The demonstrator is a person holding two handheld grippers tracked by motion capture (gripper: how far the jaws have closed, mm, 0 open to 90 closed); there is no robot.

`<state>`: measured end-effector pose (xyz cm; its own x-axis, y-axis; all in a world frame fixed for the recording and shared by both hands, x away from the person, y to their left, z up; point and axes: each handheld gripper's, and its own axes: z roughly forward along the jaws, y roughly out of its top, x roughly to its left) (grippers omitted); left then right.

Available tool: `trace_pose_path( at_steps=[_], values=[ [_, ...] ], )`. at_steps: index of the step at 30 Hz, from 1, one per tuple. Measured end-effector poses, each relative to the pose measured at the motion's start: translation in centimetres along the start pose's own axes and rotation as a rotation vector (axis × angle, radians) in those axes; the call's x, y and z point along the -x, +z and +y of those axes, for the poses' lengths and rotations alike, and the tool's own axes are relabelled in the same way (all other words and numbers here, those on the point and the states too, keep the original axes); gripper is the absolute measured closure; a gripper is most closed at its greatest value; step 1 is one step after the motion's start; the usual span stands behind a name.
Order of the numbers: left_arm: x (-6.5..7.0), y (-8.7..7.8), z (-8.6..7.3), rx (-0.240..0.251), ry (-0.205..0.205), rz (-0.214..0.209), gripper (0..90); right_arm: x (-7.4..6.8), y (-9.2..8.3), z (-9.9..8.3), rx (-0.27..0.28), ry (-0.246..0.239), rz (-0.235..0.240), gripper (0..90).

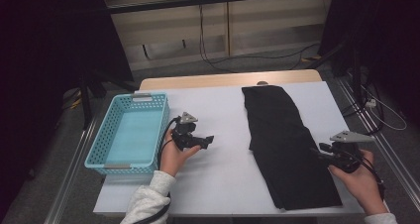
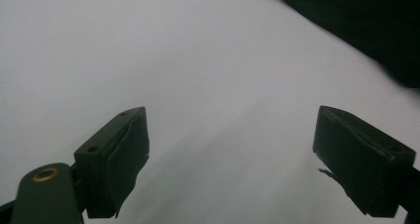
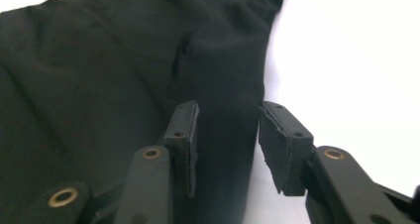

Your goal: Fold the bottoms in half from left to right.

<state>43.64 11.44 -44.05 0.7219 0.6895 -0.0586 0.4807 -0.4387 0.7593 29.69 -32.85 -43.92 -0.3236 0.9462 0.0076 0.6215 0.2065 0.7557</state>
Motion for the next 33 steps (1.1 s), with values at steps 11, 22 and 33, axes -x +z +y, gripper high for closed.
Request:
trace_pose_path(
  at_steps=[11,22,33],
  values=[
    [0.0,-0.4,-0.2,0.013,-0.021,0.006,13.4,-1.3,2.7,2.9,0.059,0.021,0.017,39.6],
    [-0.3,-1.7,-1.1,0.004,-0.033,0.021,12.7,-3.4,5.6,5.8,0.069,-0.026,0.037,29.5],
    [0.1,-2.2,-1.7,0.001,-0.051,0.019,12.1,-5.9,9.0,8.7,0.079,-0.057,0.071,24.4]
  ],
)
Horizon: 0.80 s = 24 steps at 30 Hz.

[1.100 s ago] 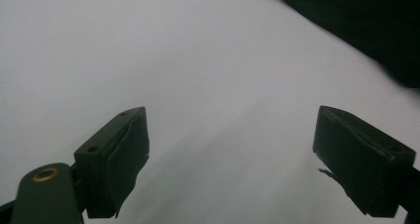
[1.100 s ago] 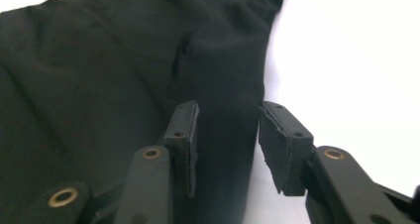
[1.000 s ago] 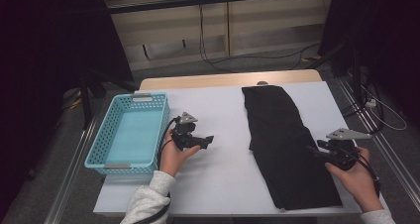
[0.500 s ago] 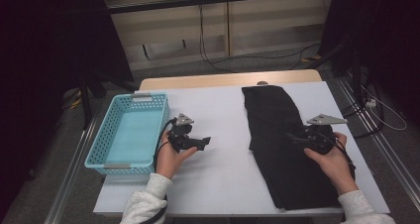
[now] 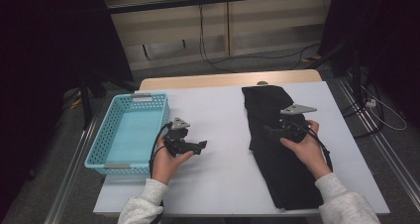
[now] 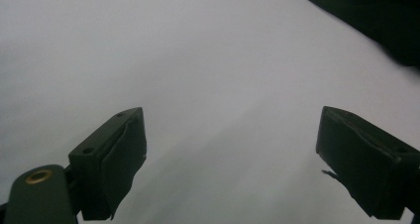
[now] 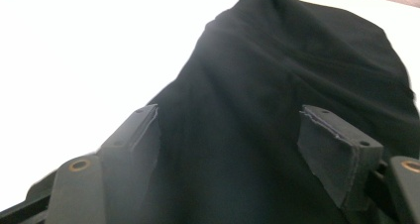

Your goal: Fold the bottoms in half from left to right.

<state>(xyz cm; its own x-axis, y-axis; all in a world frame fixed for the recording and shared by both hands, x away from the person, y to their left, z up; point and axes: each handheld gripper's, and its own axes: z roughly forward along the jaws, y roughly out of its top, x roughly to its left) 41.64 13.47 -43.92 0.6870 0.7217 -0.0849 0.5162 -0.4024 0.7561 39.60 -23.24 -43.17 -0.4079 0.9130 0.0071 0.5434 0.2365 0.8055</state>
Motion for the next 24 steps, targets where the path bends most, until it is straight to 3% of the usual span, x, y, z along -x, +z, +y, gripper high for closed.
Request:
trace_pose_path(
  at_steps=[10,13,21,24],
  values=[
    [0.1,-0.1,0.0,-0.002,0.005,-0.005,11.5,-1.4,3.6,1.5,-0.021,-0.016,0.023,22.9],
    [0.2,0.0,0.1,0.001,0.005,-0.009,11.3,-1.7,4.4,1.7,-0.024,-0.023,0.036,22.4],
    [0.4,0.0,0.2,0.001,0.016,-0.007,11.3,-1.9,6.0,1.7,-0.039,-0.028,0.014,22.6],
    [0.4,0.1,0.1,0.001,0.003,-0.010,11.2,-2.1,6.4,1.8,-0.036,-0.022,0.022,22.5]
  ],
)
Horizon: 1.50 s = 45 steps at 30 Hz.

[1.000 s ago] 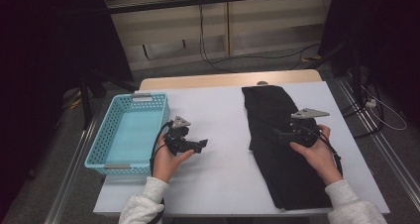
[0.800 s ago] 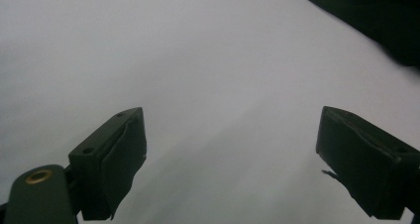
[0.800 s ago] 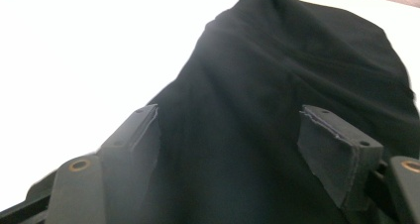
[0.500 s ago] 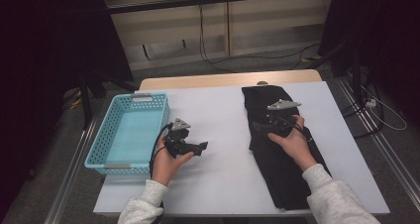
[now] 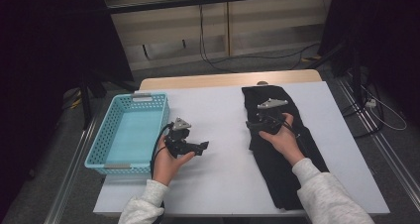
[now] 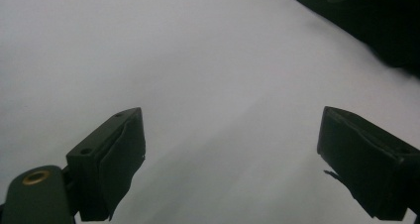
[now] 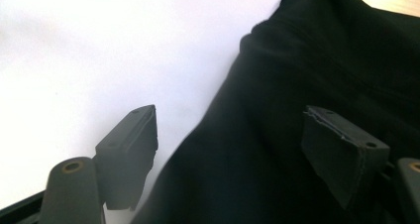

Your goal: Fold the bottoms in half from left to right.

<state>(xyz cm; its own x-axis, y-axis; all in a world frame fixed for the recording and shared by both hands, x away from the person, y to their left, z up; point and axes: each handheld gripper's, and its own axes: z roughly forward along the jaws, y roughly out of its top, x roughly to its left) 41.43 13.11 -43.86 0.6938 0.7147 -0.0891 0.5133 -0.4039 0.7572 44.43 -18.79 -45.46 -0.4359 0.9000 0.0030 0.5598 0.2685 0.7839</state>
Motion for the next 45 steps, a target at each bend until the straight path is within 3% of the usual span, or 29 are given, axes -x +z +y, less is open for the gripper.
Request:
trace_pose_path(
  at_steps=[12,16,19,23,24,28,32,33,34,37,39,41,45],
  values=[
    [-0.1,0.0,-0.2,-0.007,0.001,0.019,11.2,-0.3,0.3,0.3,0.009,-0.001,-0.005,19.7],
    [-0.2,-0.2,-0.3,-0.009,-0.003,0.023,11.2,-0.7,0.6,0.3,0.012,-0.010,0.003,22.5],
    [-0.2,-0.3,-0.3,-0.008,0.000,0.021,11.2,-0.9,0.9,0.3,0.004,-0.004,0.003,22.7],
    [-0.4,-0.4,-0.6,-0.016,-0.001,0.026,11.2,-1.0,1.6,-0.2,-0.054,-0.055,-0.056,28.2],
    [-0.4,-0.4,-0.6,-0.016,0.000,0.028,11.2,-0.7,1.7,-0.3,-0.062,-0.022,-0.043,29.3],
    [-0.3,-0.2,-0.7,-0.019,-0.002,0.028,11.2,0.0,1.5,-0.4,-0.059,-0.010,-0.030,40.0],
    [-0.2,-0.2,-0.8,-0.024,0.012,0.027,11.4,0.5,1.3,-0.4,-0.062,0.000,-0.045,58.7],
    [-0.2,-0.2,-0.9,-0.026,0.007,0.023,11.4,0.5,1.3,-0.4,-0.062,0.000,-0.045,58.7],
    [-0.2,-0.3,-0.9,-0.027,0.009,0.023,11.5,0.7,1.2,-0.4,-0.063,-0.001,-0.050,68.9],
    [-0.2,-0.3,-0.9,-0.024,0.007,0.022,11.6,1.0,1.0,-0.4,-0.069,-0.023,-0.051,82.0],
    [-0.3,-0.3,-0.9,-0.025,0.011,0.026,11.7,1.2,1.0,-0.4,-0.065,-0.022,-0.047,83.1],
    [-0.3,-0.3,-0.9,-0.024,0.011,0.026,11.7,1.6,0.9,-0.5,-0.058,0.009,-0.024,84.5],
    [-0.3,-0.4,-0.9,-0.026,0.011,0.026,11.9,1.6,0.8,-0.4,-0.053,0.022,0.024,85.3]
  ],
)
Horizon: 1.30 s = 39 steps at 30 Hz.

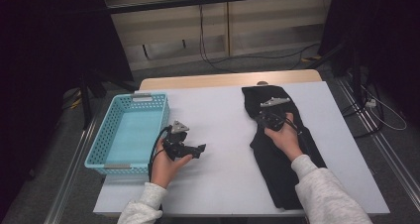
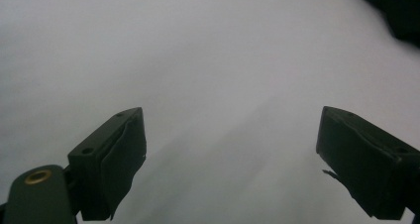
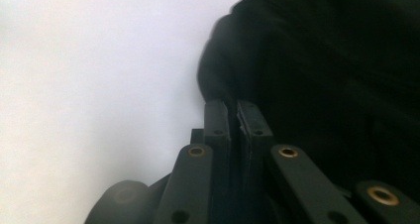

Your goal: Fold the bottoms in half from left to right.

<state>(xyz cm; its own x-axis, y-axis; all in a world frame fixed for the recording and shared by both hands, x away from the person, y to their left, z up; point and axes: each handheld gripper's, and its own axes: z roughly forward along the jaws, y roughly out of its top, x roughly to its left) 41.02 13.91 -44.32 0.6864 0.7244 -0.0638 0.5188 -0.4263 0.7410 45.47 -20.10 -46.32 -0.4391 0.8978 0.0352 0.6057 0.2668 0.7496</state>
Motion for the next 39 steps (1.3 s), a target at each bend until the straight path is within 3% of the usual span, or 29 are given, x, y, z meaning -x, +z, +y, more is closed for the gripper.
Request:
trace_pose_path(
  at_steps=[10,12,16,23,24,25,27,28,31,39],
  values=[
    [-0.3,-0.5,0.1,0.019,-0.013,0.009,12.3,-3.4,0.0,0.4,0.000,-0.108,0.101,85.2],
    [-0.6,-0.6,0.1,0.022,-0.015,0.018,12.3,-5.3,0.1,0.5,-0.001,-0.159,0.152,85.2],
    [-0.7,-0.6,0.1,0.029,-0.022,0.023,12.3,-7.8,0.2,0.5,-0.009,-0.199,0.236,85.2],
    [-0.6,-0.6,0.5,0.029,-0.022,0.037,12.1,-11.6,0.1,0.0,-0.033,-0.310,0.354,84.0],
    [-0.6,-0.5,0.5,0.029,-0.027,0.037,12.0,-11.9,0.1,0.0,-0.030,-0.305,0.370,82.9],
    [-0.6,-0.5,0.6,0.025,-0.024,0.037,11.9,-12.0,0.1,0.0,-0.020,-0.282,0.373,79.5],
    [-0.5,-0.4,0.7,0.029,-0.027,0.028,11.8,-11.8,-0.2,0.1,-0.016,-0.253,0.362,63.9],
    [-0.5,-0.4,0.7,0.029,-0.027,0.028,11.8,-11.8,-0.2,0.1,-0.016,-0.253,0.362,63.9],
    [-0.5,-0.1,1.0,0.030,-0.024,0.024,11.5,-10.4,-1.7,0.5,0.006,-0.208,0.335,49.9],
    [-0.4,1.0,1.9,0.032,-0.026,0.007,11.3,-5.7,-5.4,-0.2,0.073,-0.148,0.217,40.3]
  ],
)
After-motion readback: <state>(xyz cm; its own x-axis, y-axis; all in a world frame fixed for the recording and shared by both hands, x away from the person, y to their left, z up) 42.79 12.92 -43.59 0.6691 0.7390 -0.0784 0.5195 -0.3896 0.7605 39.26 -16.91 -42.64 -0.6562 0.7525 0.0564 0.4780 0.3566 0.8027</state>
